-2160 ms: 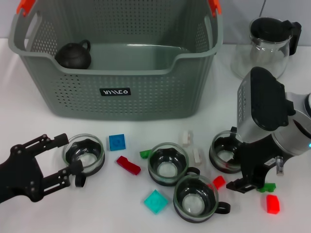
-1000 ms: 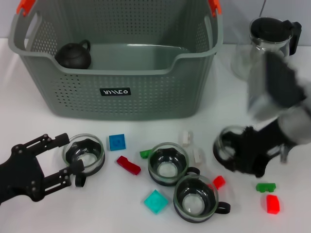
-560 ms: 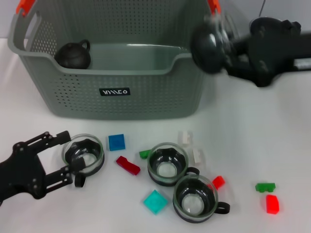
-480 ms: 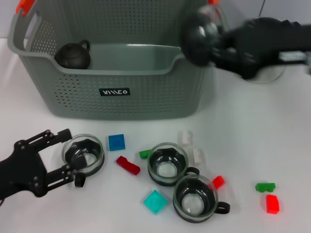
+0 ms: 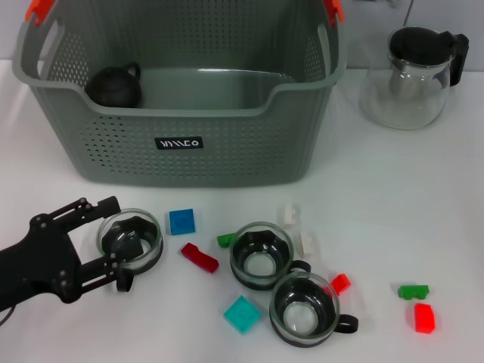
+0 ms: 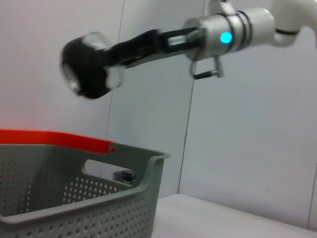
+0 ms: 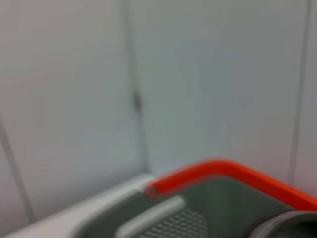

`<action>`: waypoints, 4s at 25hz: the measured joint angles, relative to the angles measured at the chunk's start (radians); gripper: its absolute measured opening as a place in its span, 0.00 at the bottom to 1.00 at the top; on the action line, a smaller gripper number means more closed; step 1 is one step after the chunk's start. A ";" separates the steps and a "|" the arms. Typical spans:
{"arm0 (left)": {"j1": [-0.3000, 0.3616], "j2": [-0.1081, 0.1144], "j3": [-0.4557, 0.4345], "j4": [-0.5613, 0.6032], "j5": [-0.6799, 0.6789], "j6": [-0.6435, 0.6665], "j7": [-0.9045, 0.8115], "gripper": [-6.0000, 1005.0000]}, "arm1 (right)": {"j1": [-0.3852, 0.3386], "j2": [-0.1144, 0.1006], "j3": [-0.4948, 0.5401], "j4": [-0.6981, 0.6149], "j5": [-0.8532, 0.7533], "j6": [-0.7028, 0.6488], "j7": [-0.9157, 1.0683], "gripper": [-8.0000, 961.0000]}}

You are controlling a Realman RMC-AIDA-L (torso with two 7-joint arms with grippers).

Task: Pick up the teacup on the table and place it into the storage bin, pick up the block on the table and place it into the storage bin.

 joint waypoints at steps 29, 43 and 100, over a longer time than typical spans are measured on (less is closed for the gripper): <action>-0.033 -0.023 0.008 -0.005 0.007 -0.054 -0.001 0.72 | 0.295 0.003 -0.078 0.709 -0.237 0.488 0.069 0.07; -0.033 -0.023 0.008 -0.005 0.004 -0.055 -0.001 0.72 | 0.290 0.001 -0.097 0.711 -0.238 0.439 0.070 0.07; -0.031 -0.017 0.000 -0.005 0.000 -0.066 -0.018 0.72 | -0.291 0.011 -0.221 -0.232 -0.268 -0.791 -0.328 0.50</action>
